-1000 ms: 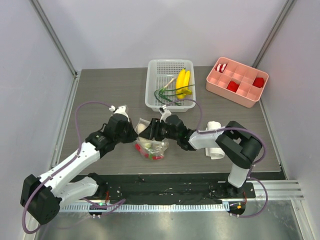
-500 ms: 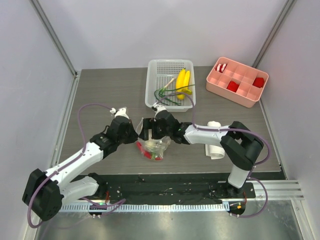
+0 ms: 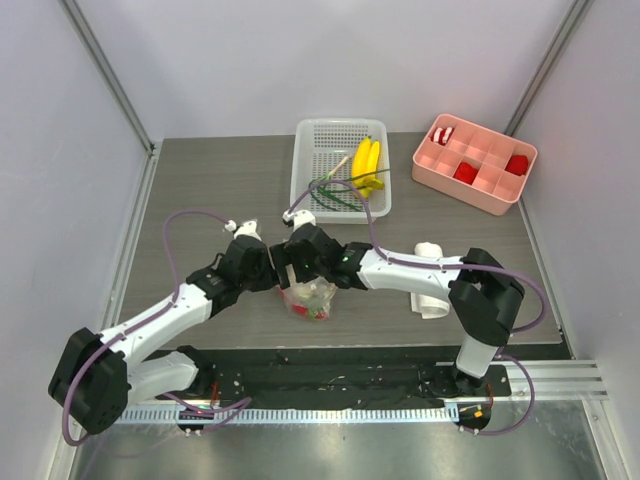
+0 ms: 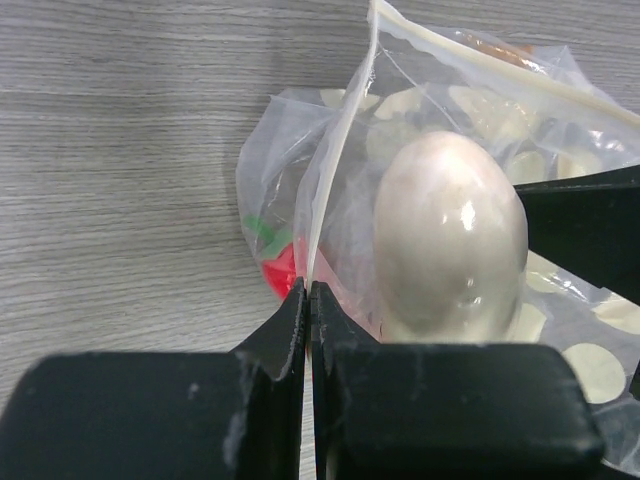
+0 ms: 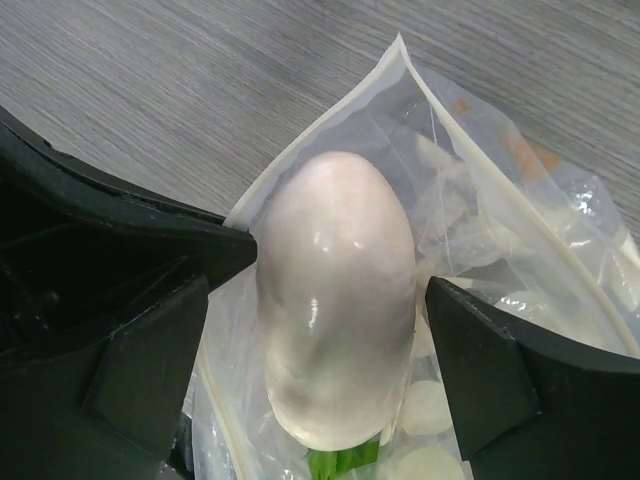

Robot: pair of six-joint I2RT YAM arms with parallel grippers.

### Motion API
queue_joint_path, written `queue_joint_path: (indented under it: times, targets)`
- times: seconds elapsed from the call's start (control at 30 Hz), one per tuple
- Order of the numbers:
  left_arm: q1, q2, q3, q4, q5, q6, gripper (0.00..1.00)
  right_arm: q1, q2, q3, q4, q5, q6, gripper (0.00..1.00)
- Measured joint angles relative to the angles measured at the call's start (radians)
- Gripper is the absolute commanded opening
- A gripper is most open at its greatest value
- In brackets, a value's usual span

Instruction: Open the zip-top bag and remove the fake food

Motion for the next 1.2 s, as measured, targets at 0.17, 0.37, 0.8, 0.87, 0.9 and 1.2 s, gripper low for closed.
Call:
queue_joint_path:
  times: [0.17, 0.37, 0.8, 0.87, 0.9, 1.2]
  targets:
    - [0.0, -0.022, 0.0, 0.001, 0.001, 0.0, 0.0, -0.005, -0.054, -0.034, 0.003, -0.005, 0.022, 0.98]
    - [0.0, -0.051, 0.0, 0.002, 0.002, -0.001, 0.0, -0.018, -0.135, -0.034, -0.004, -0.014, 0.049, 0.95]
    - [0.0, -0.052, 0.0, -0.001, 0.012, -0.018, 0.0, -0.021, -0.012, -0.035, 0.1, -0.05, -0.058, 0.71]
    - [0.001, -0.054, 0.0, -0.003, 0.011, -0.018, 0.0, -0.022, 0.0, -0.044, 0.106, -0.05, -0.066, 0.7]
    - [0.0, -0.057, 0.0, -0.003, 0.011, -0.018, 0.0, -0.022, 0.002, -0.052, 0.108, -0.049, -0.069, 0.72]
    - [0.0, -0.072, 0.0, -0.003, 0.013, -0.018, 0.0, -0.022, -0.002, -0.091, 0.146, -0.031, -0.105, 0.34]
